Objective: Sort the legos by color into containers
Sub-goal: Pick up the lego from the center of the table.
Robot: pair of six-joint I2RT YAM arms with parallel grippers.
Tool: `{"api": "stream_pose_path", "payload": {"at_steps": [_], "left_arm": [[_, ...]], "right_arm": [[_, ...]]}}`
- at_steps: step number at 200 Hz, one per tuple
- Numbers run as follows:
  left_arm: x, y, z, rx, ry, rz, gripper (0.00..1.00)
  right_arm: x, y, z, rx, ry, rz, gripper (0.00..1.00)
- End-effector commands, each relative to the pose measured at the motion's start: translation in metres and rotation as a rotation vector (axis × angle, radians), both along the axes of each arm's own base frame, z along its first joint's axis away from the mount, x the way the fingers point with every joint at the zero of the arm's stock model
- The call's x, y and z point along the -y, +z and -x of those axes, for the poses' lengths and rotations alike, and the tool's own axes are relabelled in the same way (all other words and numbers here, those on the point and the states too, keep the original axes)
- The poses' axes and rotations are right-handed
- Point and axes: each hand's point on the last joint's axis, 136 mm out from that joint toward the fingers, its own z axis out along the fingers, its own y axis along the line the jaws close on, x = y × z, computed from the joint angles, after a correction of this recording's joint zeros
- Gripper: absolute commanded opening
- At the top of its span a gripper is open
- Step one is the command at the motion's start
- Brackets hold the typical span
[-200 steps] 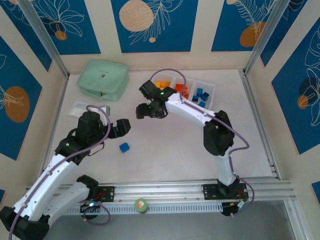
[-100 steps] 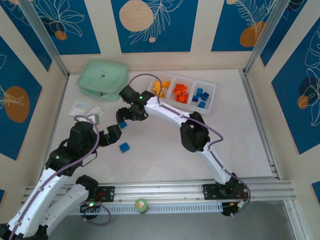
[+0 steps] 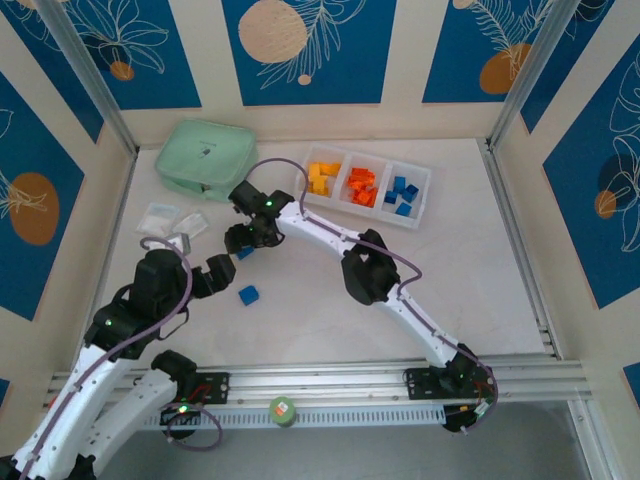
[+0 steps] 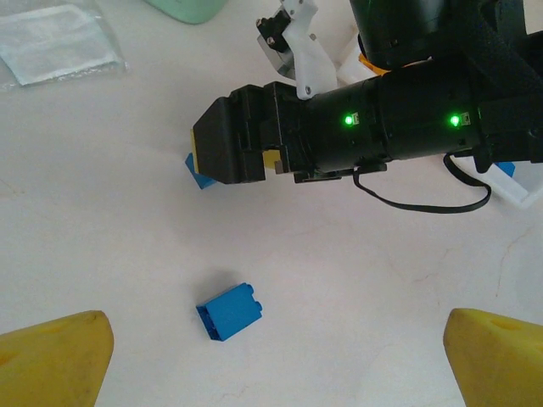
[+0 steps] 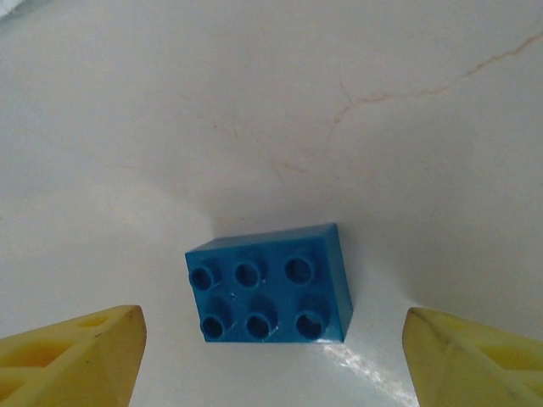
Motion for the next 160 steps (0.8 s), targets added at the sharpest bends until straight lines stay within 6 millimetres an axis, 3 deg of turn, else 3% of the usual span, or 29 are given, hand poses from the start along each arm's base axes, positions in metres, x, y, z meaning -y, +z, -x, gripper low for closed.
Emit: {"api": "stream_pose_path", "payload": {"at_steps": [1, 57, 160], "left_arm": [[-0.008, 0.006, 0.001, 0.010, 0.036, -0.003, 0.99], [-0.010, 0.010, 0.002, 0.017, 0.039, -0.006, 0.99], [-0.007, 0.010, 0.000, 0.023, 0.034, 0.003, 0.99]], "right_arm": [[-0.009, 0.003, 0.007, -0.018, 0.035, -0.021, 0.79], [-0.008, -0.004, 0.003, 0.013, -0.050, 0.026, 0.76], [0.038, -0.013, 0.000, -0.019, -0.215, 0.171, 0.59]]}}
